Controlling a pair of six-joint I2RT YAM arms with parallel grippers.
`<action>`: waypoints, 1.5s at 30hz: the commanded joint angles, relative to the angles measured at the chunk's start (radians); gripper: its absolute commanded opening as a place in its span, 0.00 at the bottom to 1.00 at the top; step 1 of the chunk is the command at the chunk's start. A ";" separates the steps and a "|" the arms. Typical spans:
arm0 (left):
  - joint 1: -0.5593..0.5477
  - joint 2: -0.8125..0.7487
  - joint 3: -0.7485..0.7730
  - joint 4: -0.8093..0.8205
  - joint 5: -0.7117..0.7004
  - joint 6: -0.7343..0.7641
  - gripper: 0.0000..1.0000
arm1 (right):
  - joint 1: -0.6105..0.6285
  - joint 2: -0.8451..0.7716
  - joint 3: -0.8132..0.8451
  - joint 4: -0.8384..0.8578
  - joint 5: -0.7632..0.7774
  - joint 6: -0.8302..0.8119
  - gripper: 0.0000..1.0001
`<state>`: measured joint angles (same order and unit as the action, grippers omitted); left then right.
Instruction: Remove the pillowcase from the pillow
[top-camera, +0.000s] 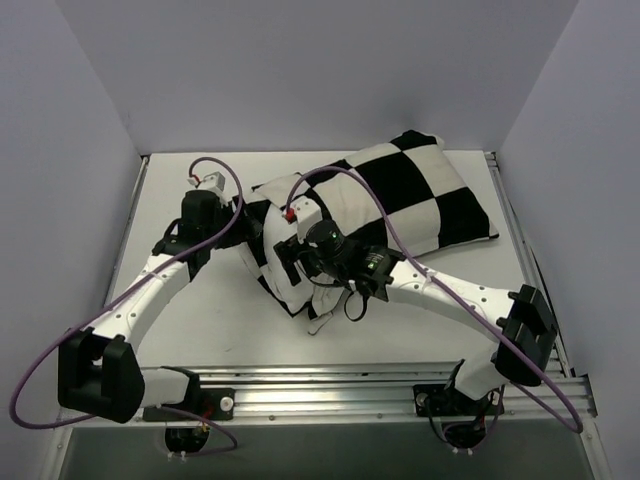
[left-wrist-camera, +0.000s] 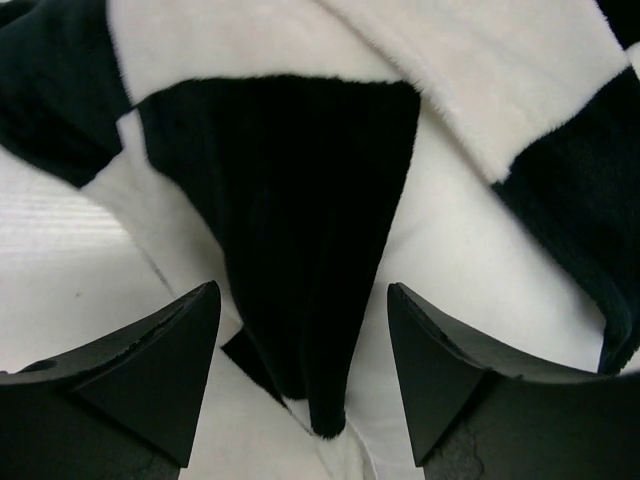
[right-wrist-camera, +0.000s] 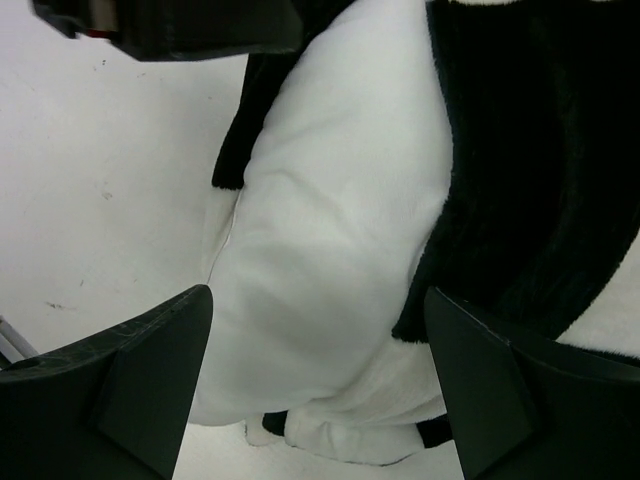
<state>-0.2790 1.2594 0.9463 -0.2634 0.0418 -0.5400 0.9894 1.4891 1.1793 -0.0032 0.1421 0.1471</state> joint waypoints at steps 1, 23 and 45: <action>0.011 0.093 0.092 0.124 0.153 0.060 0.75 | 0.005 0.028 0.083 0.058 0.025 -0.061 0.82; 0.020 0.241 0.131 0.133 0.095 0.092 0.37 | -0.049 0.447 0.252 0.186 0.268 -0.230 0.92; 0.006 0.281 0.105 0.246 0.204 0.005 0.56 | -0.150 0.347 -0.009 0.215 0.156 -0.021 0.00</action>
<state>-0.2626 1.5959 1.0634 -0.1169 0.1864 -0.5022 0.8440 1.8511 1.2217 0.3614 0.3454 0.0792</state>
